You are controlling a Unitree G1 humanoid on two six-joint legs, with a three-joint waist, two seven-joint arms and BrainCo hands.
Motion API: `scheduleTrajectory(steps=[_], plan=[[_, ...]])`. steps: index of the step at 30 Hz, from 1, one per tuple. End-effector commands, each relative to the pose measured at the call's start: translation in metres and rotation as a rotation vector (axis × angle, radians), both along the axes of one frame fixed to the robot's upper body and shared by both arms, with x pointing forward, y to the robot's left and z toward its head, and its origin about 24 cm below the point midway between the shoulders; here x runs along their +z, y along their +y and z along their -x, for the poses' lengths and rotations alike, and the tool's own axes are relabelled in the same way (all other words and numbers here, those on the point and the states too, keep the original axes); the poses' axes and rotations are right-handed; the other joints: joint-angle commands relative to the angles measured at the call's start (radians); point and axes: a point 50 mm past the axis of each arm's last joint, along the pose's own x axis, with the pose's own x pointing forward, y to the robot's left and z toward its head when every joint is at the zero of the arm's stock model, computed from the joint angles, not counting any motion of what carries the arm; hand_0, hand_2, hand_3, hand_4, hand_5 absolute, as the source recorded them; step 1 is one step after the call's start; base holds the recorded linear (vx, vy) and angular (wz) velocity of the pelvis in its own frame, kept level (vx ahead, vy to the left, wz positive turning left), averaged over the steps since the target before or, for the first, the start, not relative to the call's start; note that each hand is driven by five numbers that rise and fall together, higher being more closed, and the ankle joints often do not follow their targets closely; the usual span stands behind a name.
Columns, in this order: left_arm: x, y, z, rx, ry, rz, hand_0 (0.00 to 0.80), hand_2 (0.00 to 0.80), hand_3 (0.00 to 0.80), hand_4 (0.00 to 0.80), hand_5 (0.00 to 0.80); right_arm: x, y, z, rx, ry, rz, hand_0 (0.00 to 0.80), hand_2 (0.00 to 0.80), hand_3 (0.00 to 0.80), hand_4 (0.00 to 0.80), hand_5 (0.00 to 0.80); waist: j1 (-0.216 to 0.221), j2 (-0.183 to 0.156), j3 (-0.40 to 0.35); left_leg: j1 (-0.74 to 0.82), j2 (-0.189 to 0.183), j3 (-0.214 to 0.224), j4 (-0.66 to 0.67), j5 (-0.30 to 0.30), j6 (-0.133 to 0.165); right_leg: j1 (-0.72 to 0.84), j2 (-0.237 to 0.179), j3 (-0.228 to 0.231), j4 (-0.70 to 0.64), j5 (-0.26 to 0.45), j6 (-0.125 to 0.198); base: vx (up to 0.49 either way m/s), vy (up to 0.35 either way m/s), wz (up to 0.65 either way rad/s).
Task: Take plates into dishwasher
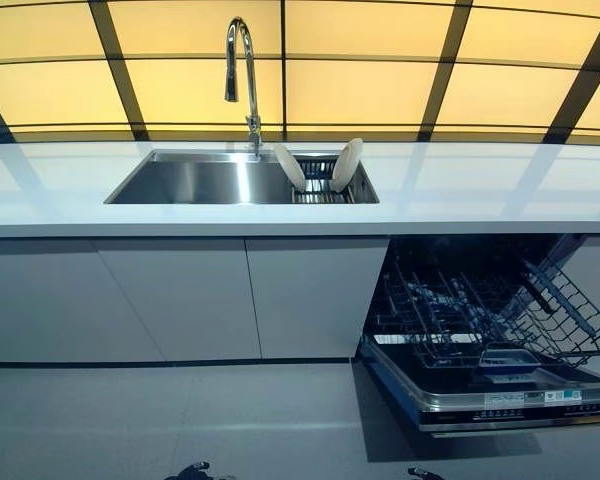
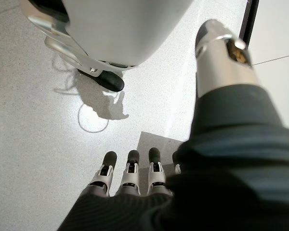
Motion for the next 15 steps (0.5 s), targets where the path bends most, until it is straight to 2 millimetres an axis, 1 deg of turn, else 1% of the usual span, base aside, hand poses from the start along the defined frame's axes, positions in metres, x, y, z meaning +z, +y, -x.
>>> scheduleTrajectory(steps=[1, 8, 11, 12, 13, 15], plan=[[0.004, -0.005, -0.026, 0.0, -0.074, -0.009, 0.0, 0.0, 0.0, 0.0, 0.0, 0.003, 0.0, -0.019, 0.014, -0.027, 0.013, 0.0, 0.0, 0.0, 0.0, 0.0, 0.004, -0.01, 0.045, 0.086, -0.013, 0.015, 0.006, -0.198, 0.03, 0.03, -0.023, 0.017, 0.002, -0.091, 0.103, 0.0, 0.0, 0.0], [0.004, -0.006, -0.024, 0.004, -0.06, 0.008, 0.0, 0.0, 0.0, 0.0, 0.0, 0.004, 0.0, -0.021, 0.023, -0.039, 0.0, 0.0, 0.0, 0.0, 0.0, 0.0, 0.007, -0.012, 0.047, 0.087, -0.014, 0.013, 0.006, -0.197, 0.03, 0.032, -0.022, 0.015, 0.002, -0.092, 0.101, 0.0, 0.0, 0.0], [0.003, -0.007, -0.023, -0.003, -0.05, 0.007, 0.0, 0.0, 0.0, 0.0, 0.0, 0.006, 0.005, -0.028, 0.089, -0.078, -0.056, 0.0, 0.0, 0.0, 0.0, 0.0, 0.01, -0.013, 0.049, 0.089, -0.013, 0.009, 0.006, -0.198, 0.03, 0.034, -0.021, 0.012, 0.002, -0.092, 0.101, 0.0, 0.0, 0.0], [0.003, -0.007, -0.023, -0.007, -0.048, 0.006, 0.0, 0.0, 0.0, 0.0, 0.0, 0.008, 0.01, -0.034, 0.111, -0.104, -0.093, 0.0, 0.0, 0.0, 0.0, 0.0, 0.011, -0.013, 0.049, 0.09, -0.013, 0.008, 0.006, -0.197, 0.029, 0.034, -0.022, 0.011, 0.002, -0.092, 0.101, 0.0, 0.0, 0.0], [0.003, -0.007, -0.024, -0.01, -0.047, 0.005, 0.0, 0.0, 0.0, 0.0, 0.0, 0.012, 0.016, -0.044, 0.154, -0.154, -0.149, 0.0, 0.0, 0.0, 0.0, 0.0, 0.012, -0.014, 0.051, 0.089, -0.013, 0.006, 0.006, -0.196, 0.028, 0.035, -0.022, 0.009, 0.002, -0.091, 0.101, 0.0, 0.0, 0.0], [0.005, -0.007, -0.026, -0.021, -0.048, 0.002, 0.0, 0.0, 0.0, 0.0, 0.0, 0.028, 0.03, -0.074, 0.195, -0.285, -0.244, 0.0, 0.0, 0.0, 0.0, 0.0, 0.015, -0.018, 0.056, 0.087, -0.013, 0.002, 0.006, -0.192, 0.027, 0.034, -0.023, 0.007, 0.002, -0.089, 0.1, 0.0, 0.0, 0.0]])
